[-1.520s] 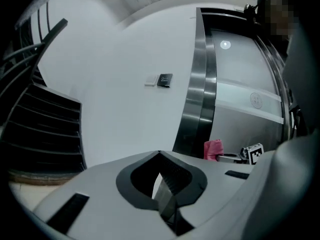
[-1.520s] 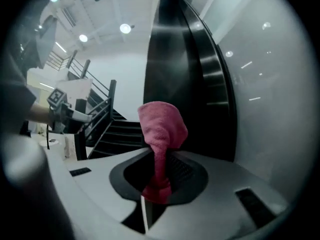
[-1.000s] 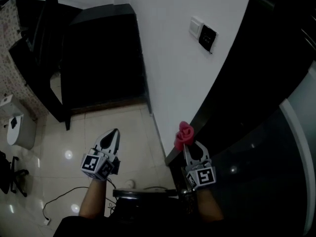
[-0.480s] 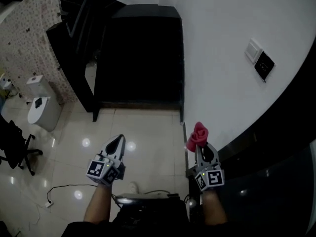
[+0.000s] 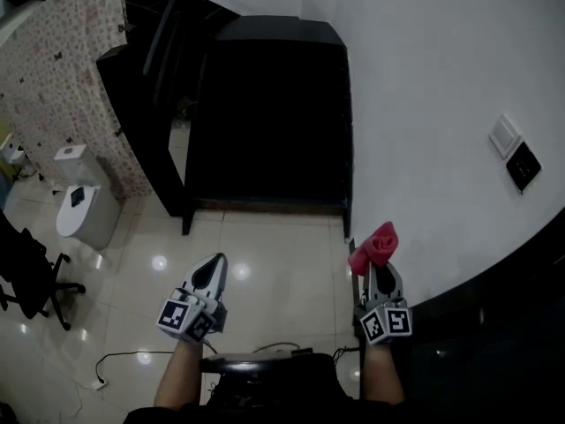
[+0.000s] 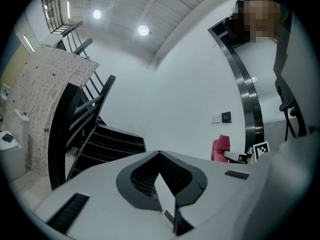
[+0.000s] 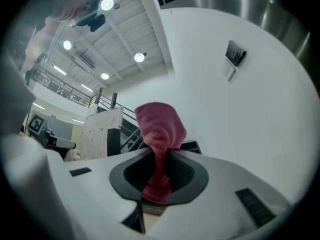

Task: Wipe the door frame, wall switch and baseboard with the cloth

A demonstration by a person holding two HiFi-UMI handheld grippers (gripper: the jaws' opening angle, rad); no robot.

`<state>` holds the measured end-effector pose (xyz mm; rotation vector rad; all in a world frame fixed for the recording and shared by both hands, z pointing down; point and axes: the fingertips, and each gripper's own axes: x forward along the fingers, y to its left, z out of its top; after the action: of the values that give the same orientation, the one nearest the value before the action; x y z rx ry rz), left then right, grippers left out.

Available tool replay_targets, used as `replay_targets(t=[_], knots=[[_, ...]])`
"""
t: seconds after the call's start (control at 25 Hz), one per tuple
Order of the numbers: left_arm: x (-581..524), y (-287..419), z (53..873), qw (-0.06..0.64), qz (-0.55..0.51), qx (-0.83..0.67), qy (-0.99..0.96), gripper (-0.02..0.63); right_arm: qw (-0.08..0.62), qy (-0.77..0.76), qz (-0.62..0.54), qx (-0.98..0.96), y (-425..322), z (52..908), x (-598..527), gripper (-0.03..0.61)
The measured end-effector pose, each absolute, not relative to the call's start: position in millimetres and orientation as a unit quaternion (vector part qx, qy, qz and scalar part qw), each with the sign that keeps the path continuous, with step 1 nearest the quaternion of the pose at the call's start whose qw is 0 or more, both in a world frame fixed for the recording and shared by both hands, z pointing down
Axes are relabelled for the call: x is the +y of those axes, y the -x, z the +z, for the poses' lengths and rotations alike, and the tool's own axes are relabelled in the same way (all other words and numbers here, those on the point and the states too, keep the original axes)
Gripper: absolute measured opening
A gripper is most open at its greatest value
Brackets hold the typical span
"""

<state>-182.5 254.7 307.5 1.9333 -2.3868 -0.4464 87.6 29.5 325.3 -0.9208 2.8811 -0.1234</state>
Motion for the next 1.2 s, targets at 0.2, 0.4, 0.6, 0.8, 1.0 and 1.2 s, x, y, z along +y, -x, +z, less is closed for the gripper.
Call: replay_targets(t=[0.2, 0.4, 0.6, 0.8, 1.0, 1.2], knots=[[246.8, 245.9, 321.2, 0.028, -0.151, -0.782, -0.604, 0.003, 0.038, 0.279, -0.038, 0.959, -15.0, 338.9, 14.2, 0.061], [189.9, 281.2, 346.5, 0.045, -0.131, -0.787, -0.602, 0.003, 0.068, 0.261, -0.062, 0.961, 26.5, 347.4, -41.2, 0.061], [75.1, 334.7, 317.0, 0.028, -0.108, -0.775, -0.622, 0.003, 0.085, 0.273, -0.072, 0.956, 92.6, 354.1, -147.4, 0.061], [-56.9, 371.4, 288.9, 0.018, -0.116, -0.751, -0.650, 0.003, 0.087, 0.304, -0.034, 0.948, 110.5, 330.8, -261.3, 0.061], [-172.6, 380.2, 284.6, 0.019, -0.115, -0.690, -0.714, 0.003, 0.074, 0.377, -0.006, 0.923, 85.7, 321.0, -332.1, 0.063], [-271.2, 392.7, 302.6, 0.053, -0.135, -0.596, -0.790, 0.003, 0.050, 0.480, -0.008, 0.876, 66.3, 340.9, -355.1, 0.063]])
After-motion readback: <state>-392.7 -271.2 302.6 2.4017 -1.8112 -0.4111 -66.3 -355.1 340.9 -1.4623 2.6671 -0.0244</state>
